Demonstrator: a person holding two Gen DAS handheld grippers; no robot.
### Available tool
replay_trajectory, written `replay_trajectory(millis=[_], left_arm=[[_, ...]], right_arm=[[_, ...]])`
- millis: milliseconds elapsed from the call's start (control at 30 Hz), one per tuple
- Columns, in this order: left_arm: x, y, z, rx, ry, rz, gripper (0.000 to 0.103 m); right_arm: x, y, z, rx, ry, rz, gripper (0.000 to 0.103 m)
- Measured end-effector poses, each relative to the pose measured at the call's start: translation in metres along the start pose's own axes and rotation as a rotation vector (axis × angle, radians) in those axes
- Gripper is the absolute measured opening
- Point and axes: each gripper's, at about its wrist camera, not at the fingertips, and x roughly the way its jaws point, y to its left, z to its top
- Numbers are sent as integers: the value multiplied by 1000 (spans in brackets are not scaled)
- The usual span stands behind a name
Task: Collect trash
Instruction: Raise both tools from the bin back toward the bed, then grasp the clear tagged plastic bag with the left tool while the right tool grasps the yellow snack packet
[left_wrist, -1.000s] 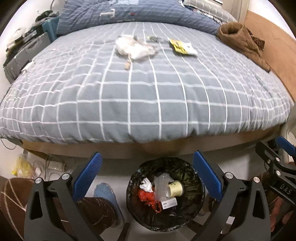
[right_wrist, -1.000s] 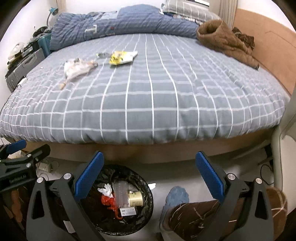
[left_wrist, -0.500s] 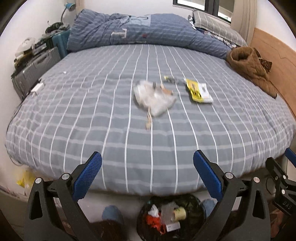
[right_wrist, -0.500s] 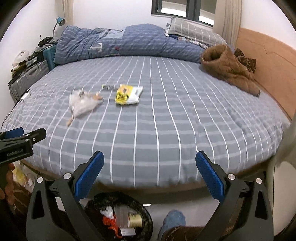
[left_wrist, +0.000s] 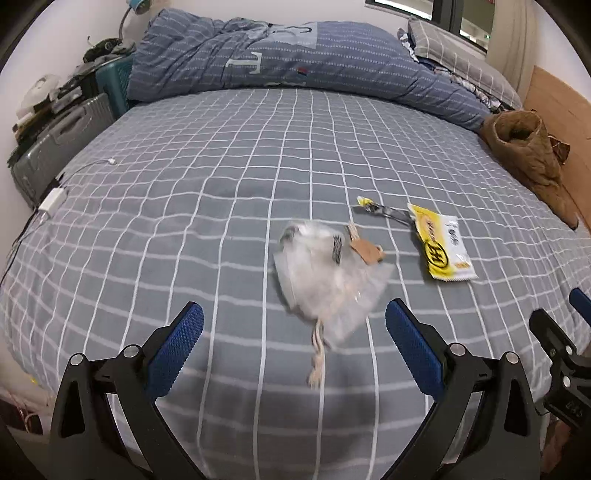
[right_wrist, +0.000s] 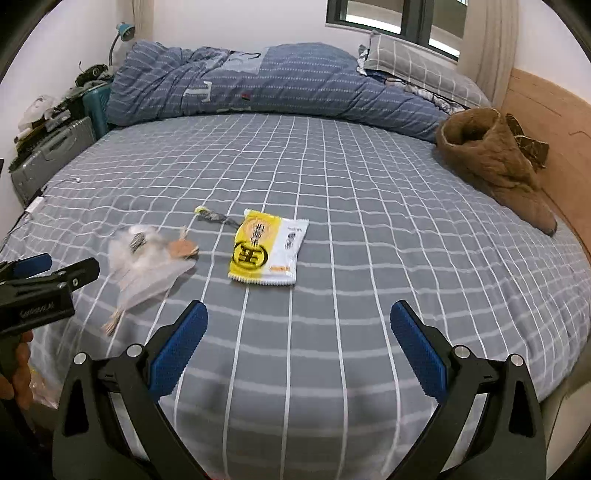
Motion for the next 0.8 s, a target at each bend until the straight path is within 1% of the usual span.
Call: replay_trajectory(millis=[233,333,400,500,600,700,767,800], left_arm=[[41,-5,23,29,19,-5,97],[55,-5,25,39,12,1,97],[65,-5,27,44,20,1,97],[73,-6,32,43,31,-17,96],[76,-10,35,57,26,-27,96],[83,-15,35,75,33,-25,96],[89,-17,32,83,44,-27,94],[91,-18,32,83,49,-26,91]], right_arm=[[62,7,35,-7,34,26,95],[85,6,42,-2,51,35,93],[102,7,45,6,76,43,92],[118,11,49,8,93,53,92],[129,12,51,32,104,68,92],[140,15,51,30,125,64,92],[147,16,51,36,142,69,92],[152,17,50,36,155,69,90]])
